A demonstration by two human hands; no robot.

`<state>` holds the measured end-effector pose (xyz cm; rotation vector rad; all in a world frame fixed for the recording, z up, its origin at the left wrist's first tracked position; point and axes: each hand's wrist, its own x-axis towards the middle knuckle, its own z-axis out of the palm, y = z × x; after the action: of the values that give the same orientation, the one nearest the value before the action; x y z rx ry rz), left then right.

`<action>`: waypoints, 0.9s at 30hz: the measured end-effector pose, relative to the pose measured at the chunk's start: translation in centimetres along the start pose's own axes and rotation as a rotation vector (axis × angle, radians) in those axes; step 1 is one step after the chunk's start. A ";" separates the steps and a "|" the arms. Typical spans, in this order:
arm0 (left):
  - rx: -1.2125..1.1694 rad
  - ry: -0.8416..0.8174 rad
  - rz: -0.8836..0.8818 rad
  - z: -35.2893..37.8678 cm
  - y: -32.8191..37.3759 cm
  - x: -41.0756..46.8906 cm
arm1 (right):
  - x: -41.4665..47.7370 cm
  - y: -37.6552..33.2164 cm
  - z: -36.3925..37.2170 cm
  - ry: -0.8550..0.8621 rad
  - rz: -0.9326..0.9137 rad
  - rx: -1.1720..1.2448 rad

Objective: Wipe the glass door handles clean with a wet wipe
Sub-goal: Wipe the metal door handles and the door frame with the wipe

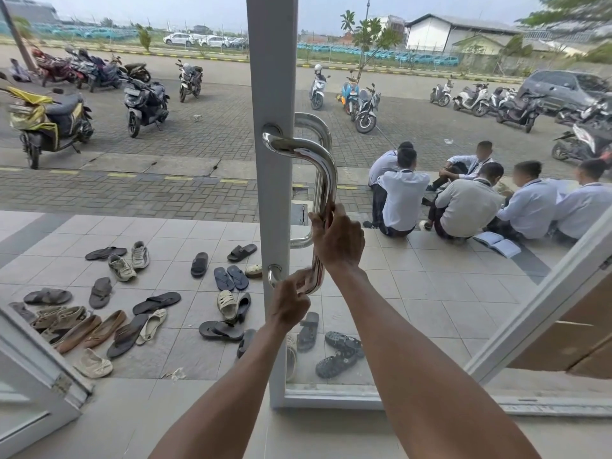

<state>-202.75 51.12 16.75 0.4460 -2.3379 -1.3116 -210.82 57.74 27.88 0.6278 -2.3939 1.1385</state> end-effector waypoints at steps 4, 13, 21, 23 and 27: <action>0.054 0.058 0.031 0.1 -0.4 0.3 | 0.0 0.0 0.0 0.020 -0.009 0.008; 0.118 0.144 -0.006 0.8 -1.0 1.5 | -0.1 1.2 0.4 0.012 -0.014 0.077; -0.531 0.243 -0.087 0.3 2.5 2.2 | -5.4 5.8 1.6 -0.047 0.184 0.144; -0.518 0.206 -0.120 0.4 2.0 2.2 | -6.8 7.0 2.2 -0.049 0.216 0.080; -0.456 0.128 -0.249 0.9 0.1 1.6 | -9.0 8.5 3.0 -0.193 0.293 0.030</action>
<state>-204.61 51.08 16.79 0.6609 -1.8440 -1.8127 -208.76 62.09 16.14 0.4211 -2.7055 1.2847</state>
